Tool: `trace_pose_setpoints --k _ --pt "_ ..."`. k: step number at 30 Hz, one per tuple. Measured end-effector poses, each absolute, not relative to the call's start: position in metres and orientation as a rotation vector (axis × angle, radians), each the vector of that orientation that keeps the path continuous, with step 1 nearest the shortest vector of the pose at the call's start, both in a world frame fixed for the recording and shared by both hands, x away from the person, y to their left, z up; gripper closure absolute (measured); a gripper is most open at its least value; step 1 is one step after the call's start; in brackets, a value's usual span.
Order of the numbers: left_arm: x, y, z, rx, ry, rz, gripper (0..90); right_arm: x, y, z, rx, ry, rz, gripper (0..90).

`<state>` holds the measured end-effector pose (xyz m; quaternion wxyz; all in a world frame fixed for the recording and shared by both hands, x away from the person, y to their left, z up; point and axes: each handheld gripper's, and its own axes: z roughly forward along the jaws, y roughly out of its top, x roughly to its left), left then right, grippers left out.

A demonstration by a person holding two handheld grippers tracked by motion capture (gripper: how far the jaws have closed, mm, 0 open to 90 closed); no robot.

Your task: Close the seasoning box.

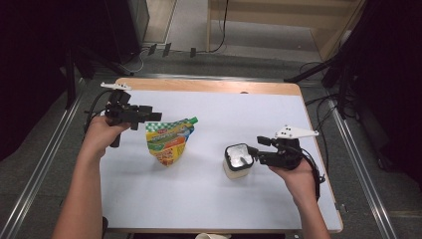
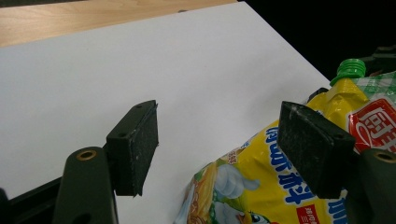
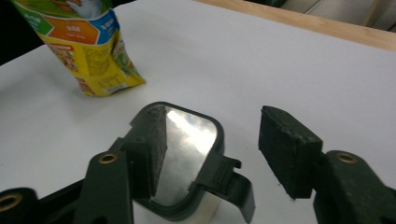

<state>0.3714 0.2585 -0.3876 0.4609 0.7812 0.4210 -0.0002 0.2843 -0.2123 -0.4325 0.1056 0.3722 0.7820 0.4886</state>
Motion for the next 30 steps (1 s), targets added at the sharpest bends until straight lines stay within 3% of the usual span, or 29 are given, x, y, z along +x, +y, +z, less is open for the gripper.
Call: trace_pose_setpoints --k 7,30 --pt "0.371 0.259 -0.387 1.92 1.031 0.005 30.7 0.287 -0.223 -0.438 1.135 2.273 1.403 36.0" --pt "0.373 0.261 -0.392 1.916 1.045 0.0 30.7 0.297 -0.252 -0.462 1.265 2.189 1.387 29.0"
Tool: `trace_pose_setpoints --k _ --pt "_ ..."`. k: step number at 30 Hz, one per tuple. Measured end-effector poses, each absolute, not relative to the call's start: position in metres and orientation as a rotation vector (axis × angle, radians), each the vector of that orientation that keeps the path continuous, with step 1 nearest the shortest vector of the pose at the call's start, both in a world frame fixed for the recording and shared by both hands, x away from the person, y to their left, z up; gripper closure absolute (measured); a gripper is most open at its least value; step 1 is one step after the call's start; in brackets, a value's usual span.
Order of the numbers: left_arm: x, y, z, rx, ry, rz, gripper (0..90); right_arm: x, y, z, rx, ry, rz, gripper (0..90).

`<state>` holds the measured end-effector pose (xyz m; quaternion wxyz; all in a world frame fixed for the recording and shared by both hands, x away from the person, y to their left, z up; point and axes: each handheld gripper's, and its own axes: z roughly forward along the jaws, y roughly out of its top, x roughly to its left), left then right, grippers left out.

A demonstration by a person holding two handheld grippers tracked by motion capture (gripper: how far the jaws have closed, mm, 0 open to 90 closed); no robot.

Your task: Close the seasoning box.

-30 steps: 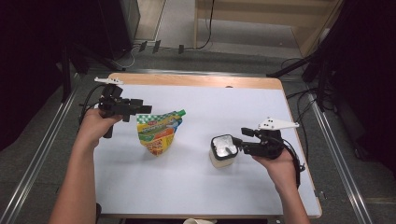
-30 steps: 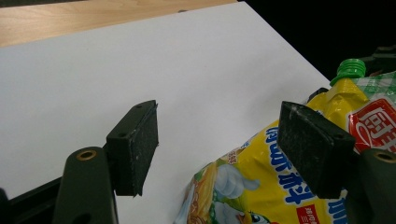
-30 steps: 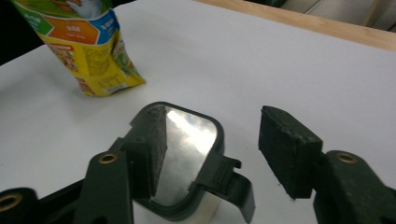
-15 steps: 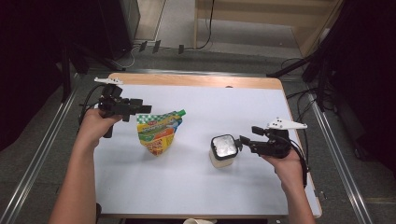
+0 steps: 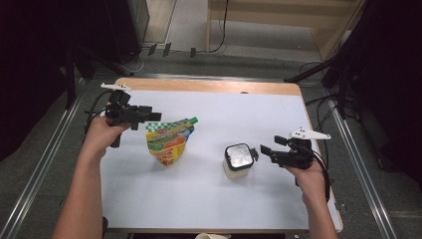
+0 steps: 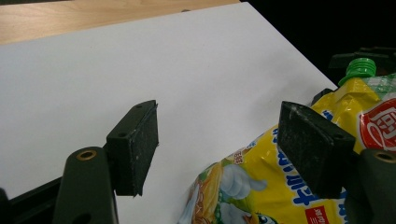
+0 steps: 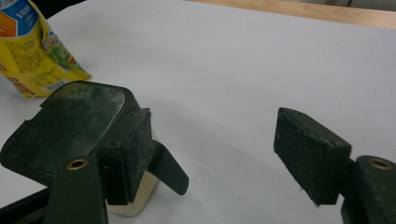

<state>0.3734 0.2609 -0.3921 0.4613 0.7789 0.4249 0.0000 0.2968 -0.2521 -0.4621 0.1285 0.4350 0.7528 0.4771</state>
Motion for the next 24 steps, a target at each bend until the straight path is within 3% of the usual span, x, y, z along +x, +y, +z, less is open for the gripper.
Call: trace_pose_setpoints --k 24 --pt "0.3752 0.2646 -0.3957 1.891 1.067 -0.012 30.4 0.2974 -0.247 -0.4668 1.233 2.21 1.341 27.6"
